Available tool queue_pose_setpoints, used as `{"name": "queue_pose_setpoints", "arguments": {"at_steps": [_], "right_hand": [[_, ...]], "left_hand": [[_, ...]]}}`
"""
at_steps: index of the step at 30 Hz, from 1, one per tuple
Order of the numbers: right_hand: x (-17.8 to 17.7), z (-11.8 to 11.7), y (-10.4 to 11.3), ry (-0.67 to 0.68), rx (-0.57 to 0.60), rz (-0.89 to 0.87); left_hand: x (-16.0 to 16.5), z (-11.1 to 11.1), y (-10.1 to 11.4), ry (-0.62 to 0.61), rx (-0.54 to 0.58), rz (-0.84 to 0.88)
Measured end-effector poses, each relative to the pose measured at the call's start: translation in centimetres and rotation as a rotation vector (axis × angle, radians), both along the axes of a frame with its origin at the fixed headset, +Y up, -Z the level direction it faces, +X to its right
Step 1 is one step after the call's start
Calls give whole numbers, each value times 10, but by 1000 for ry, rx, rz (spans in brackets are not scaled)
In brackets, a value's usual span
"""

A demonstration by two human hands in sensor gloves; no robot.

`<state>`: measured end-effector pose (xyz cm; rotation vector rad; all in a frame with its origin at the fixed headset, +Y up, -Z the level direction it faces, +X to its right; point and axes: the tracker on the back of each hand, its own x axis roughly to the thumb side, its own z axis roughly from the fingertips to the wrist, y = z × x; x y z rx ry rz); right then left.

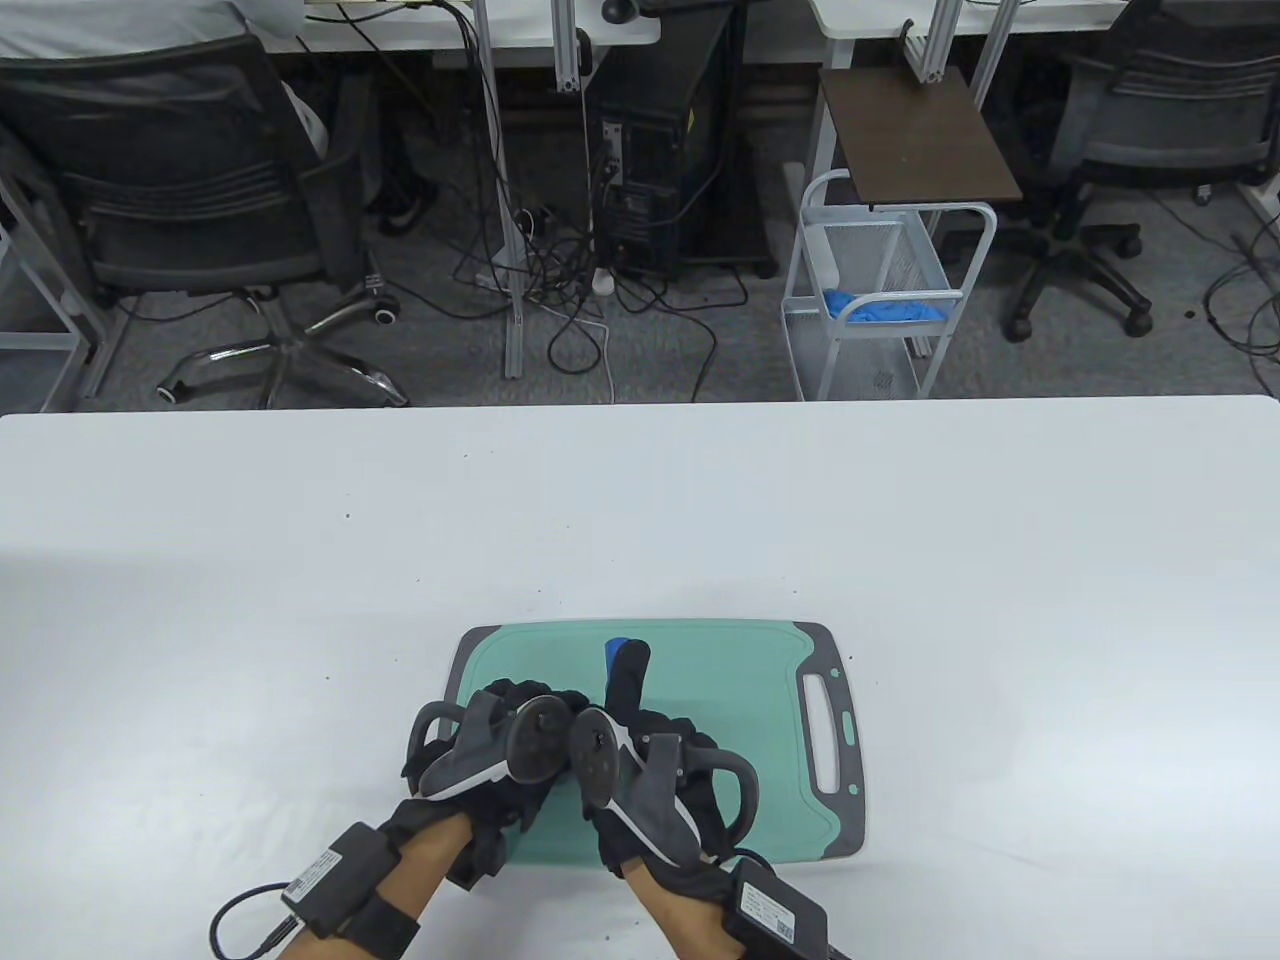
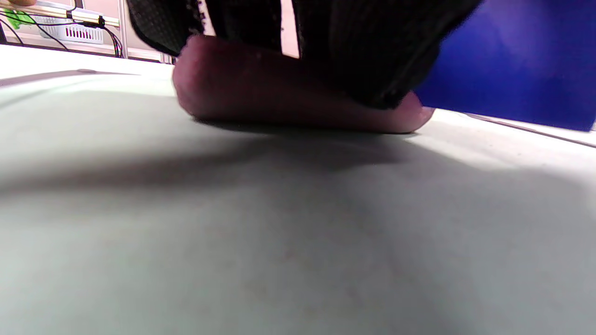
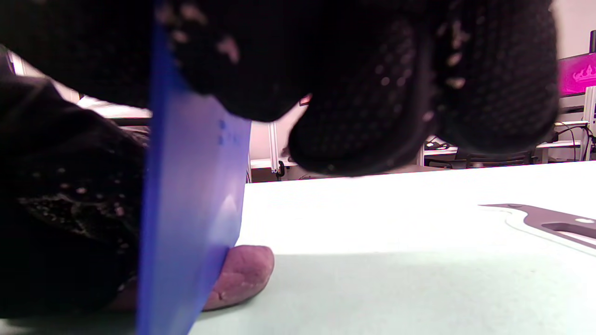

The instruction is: Slice plasticine roll into thin flakes

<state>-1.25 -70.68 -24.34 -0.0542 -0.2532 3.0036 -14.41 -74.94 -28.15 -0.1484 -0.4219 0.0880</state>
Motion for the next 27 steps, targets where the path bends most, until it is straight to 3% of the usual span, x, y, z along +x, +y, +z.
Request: {"name": "queue_pose_setpoints", "arguments": {"at_steps": [27], "right_hand": [[-2, -1, 2, -4, 3, 20]], "left_hand": [[-1, -2, -2, 2, -9, 4]]}}
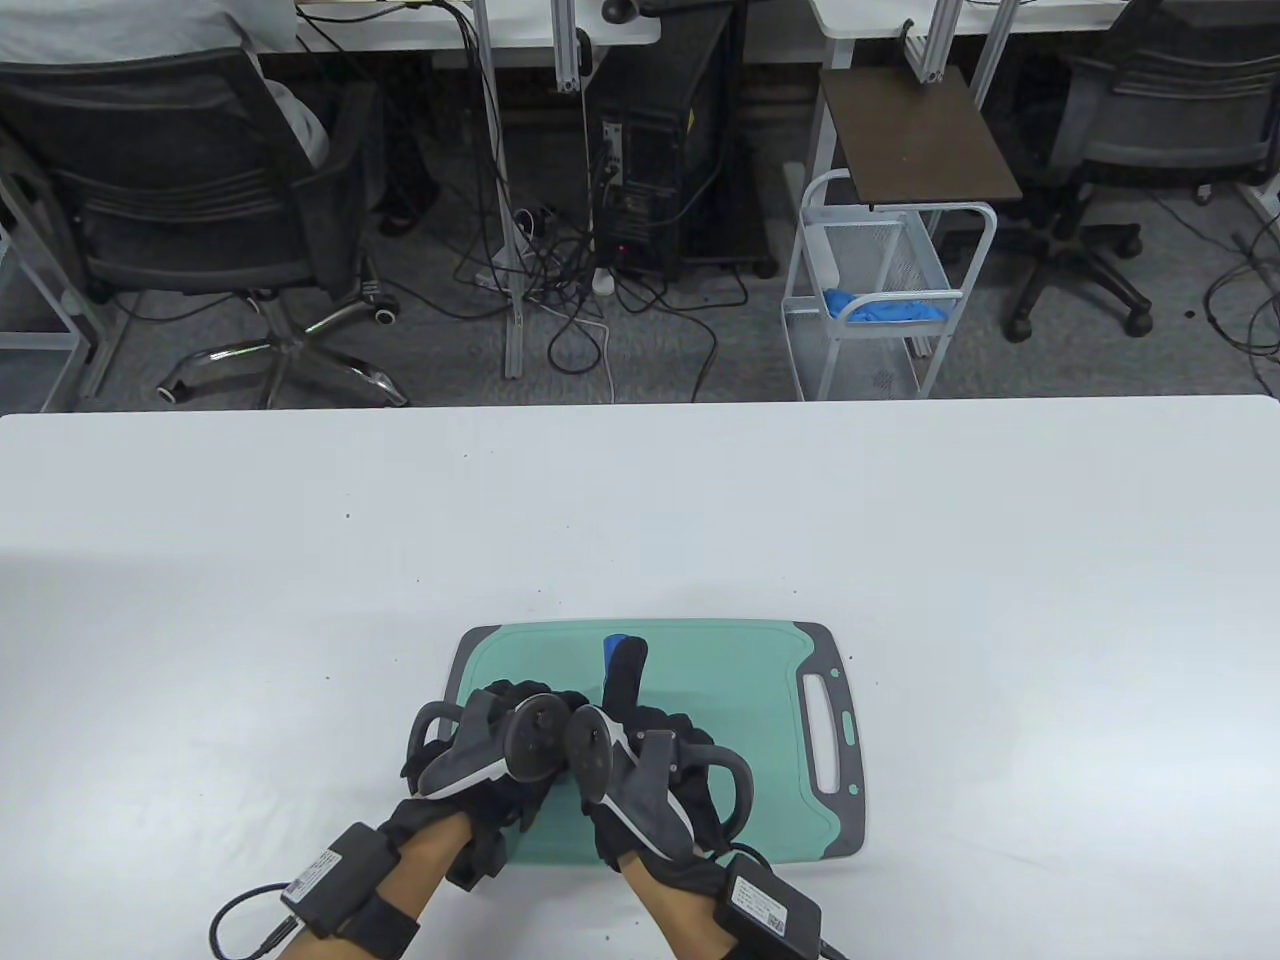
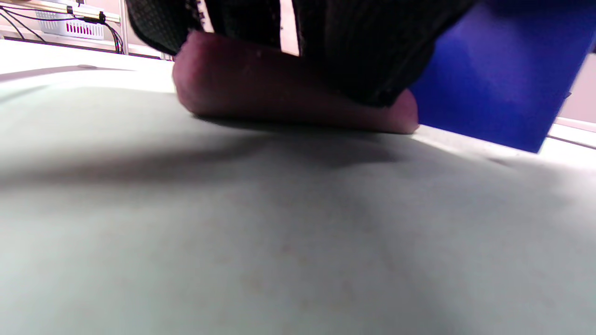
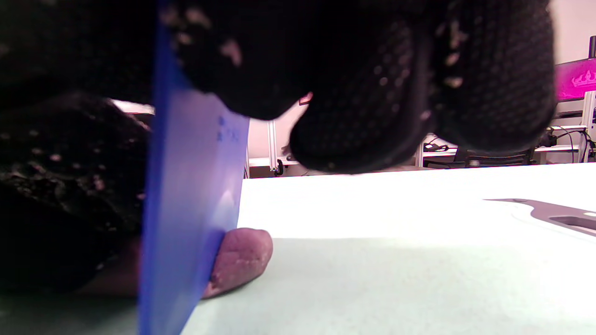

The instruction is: Slice plasticine roll into thin flakes

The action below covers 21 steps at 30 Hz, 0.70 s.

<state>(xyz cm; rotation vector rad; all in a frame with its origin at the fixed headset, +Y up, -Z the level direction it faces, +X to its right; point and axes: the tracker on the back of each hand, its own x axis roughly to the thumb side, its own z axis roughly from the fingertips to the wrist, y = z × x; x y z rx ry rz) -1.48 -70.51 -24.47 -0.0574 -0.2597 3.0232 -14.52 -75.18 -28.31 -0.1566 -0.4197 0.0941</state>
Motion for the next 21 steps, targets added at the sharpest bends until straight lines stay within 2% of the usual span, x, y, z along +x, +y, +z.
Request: {"name": "queue_pose_setpoints", "arguments": {"at_steps": [21], "right_hand": [[0, -14, -6, -11, -12, 0]], "left_hand": [[-2, -1, -1, -3, -17, 6]]}}
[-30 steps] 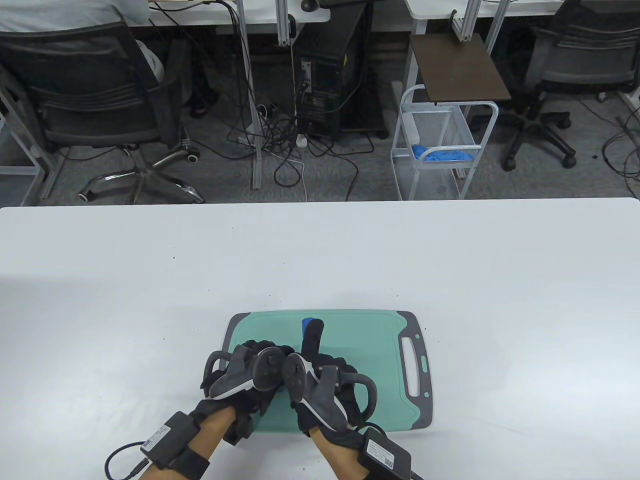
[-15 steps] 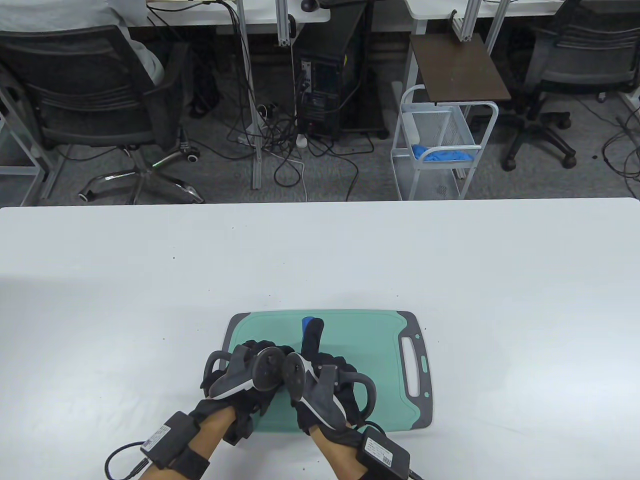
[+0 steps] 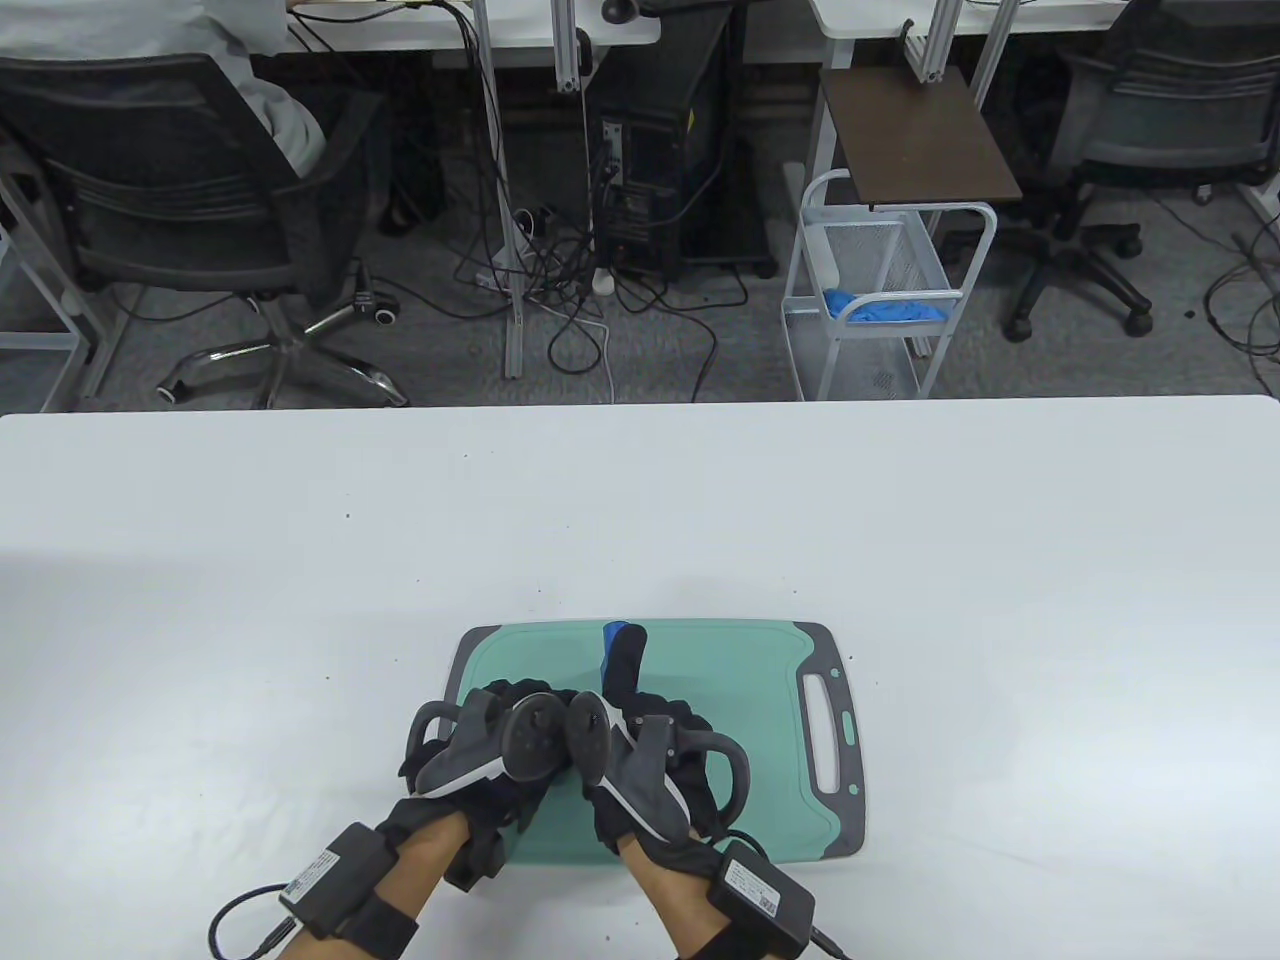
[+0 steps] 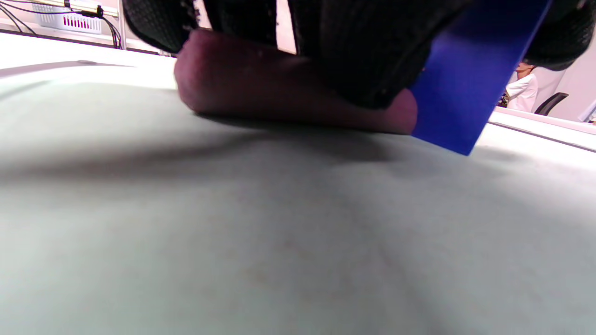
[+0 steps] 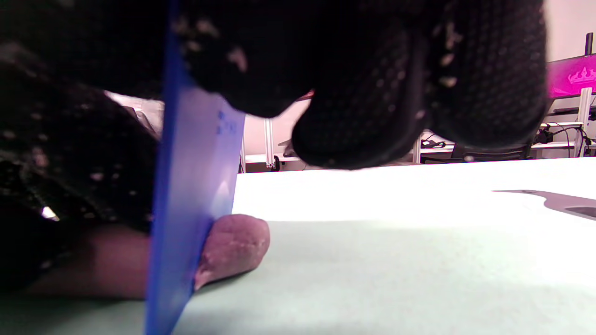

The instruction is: Slice plasticine roll into thin flakes

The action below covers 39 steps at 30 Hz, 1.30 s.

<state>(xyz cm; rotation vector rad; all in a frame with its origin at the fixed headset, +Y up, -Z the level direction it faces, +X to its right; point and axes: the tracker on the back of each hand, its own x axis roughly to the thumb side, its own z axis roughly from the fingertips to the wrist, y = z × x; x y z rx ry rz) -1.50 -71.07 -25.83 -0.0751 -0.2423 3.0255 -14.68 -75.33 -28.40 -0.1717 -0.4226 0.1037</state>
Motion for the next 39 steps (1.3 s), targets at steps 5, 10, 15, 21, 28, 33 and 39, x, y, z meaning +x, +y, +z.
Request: {"name": "queue_pose_setpoints", "arguments": {"at_steps": [5, 10, 15, 21, 28, 33, 39], "right_hand": [[1, 5, 0, 10, -16, 0], [5, 14, 3, 12, -40, -16], [12, 19, 11, 14, -45, -71], [16, 27, 30, -8, -29, -105], [14, 31, 36, -1, -45, -102], [8, 31, 33, 11, -61, -80], [2, 30, 28, 20, -64, -62]], "left_hand": [[-2, 0, -1, 16, 6, 9], [-3, 0, -1, 17, 15, 11], [-3, 0, 0, 17, 26, 8], [-4, 0, 0, 20, 32, 9], [-5, 0, 0, 36, 38, 11], [-7, -1, 0, 48, 39, -1], [-8, -1, 0, 50, 31, 14]]}}
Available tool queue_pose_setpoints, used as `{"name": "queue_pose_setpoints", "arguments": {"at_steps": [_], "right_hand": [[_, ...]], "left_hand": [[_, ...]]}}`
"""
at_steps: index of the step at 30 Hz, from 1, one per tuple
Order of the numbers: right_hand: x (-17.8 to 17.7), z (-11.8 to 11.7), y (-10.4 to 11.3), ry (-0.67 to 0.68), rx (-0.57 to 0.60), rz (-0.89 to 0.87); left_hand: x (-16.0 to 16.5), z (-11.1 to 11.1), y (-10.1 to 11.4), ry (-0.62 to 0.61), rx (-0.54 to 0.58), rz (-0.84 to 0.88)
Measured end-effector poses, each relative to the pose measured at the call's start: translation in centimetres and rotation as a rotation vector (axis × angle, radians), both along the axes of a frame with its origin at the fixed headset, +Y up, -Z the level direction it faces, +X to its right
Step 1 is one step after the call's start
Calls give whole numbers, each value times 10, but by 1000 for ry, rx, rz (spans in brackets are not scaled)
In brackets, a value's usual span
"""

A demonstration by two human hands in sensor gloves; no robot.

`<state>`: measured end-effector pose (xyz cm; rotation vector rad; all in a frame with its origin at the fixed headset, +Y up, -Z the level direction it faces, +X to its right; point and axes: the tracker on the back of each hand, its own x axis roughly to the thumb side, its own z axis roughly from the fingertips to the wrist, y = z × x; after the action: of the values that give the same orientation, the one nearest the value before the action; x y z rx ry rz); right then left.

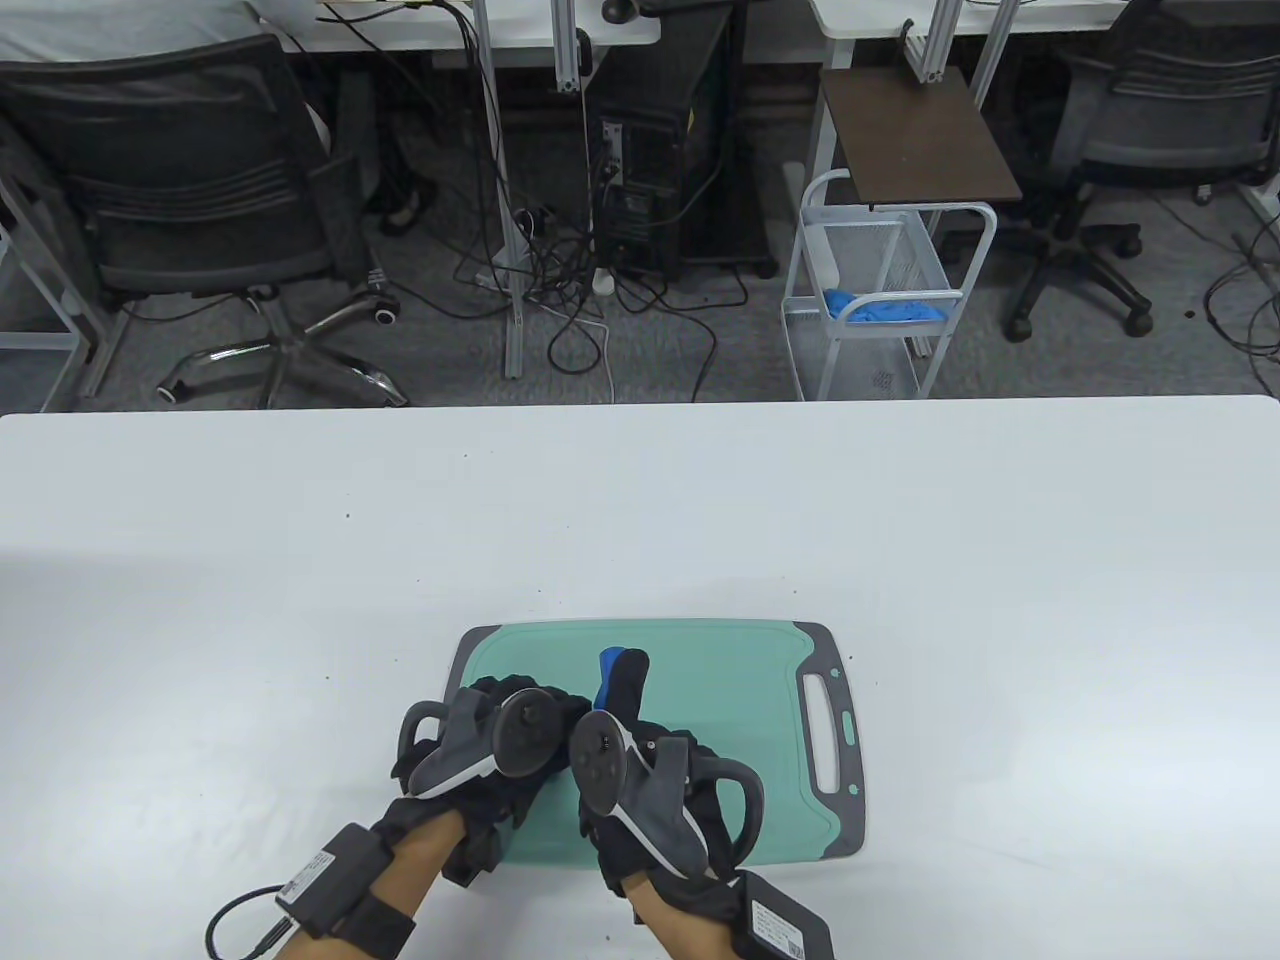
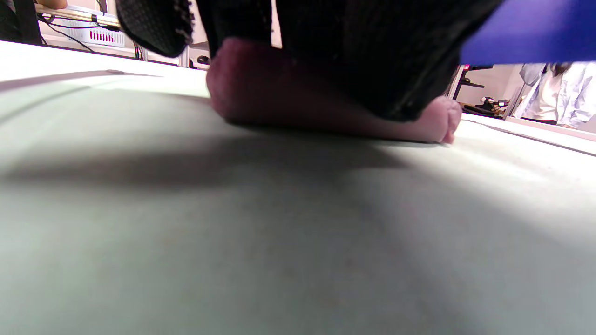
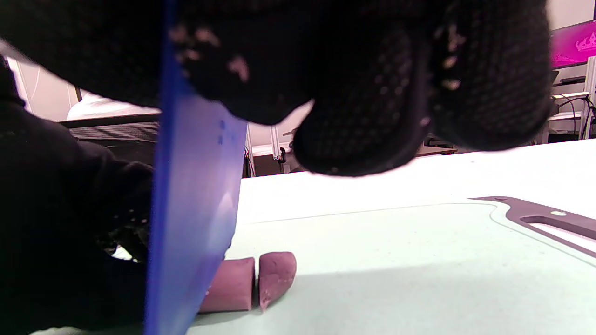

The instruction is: Slice plasticine roll into thin flakes

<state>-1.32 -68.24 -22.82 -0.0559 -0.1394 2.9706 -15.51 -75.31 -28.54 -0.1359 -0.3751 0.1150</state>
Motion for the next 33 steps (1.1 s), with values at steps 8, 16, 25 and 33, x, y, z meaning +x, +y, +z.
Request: {"name": "queue_pose_setpoints", "arguments": {"at_steps": [8, 16, 25, 33], "right_hand": [[-6, -2, -6, 5, -1, 26], [-10, -4, -11, 7, 0, 45], [-12, -5, -12, 4, 7, 59], [-15, -7, -16, 2, 17, 74]], "left_hand": [[0, 0, 0, -3, 0, -4], [0, -1, 0, -3, -5, 0], [0, -1, 0, -3, -5, 0], [0, -1, 0, -3, -5, 0]]}}
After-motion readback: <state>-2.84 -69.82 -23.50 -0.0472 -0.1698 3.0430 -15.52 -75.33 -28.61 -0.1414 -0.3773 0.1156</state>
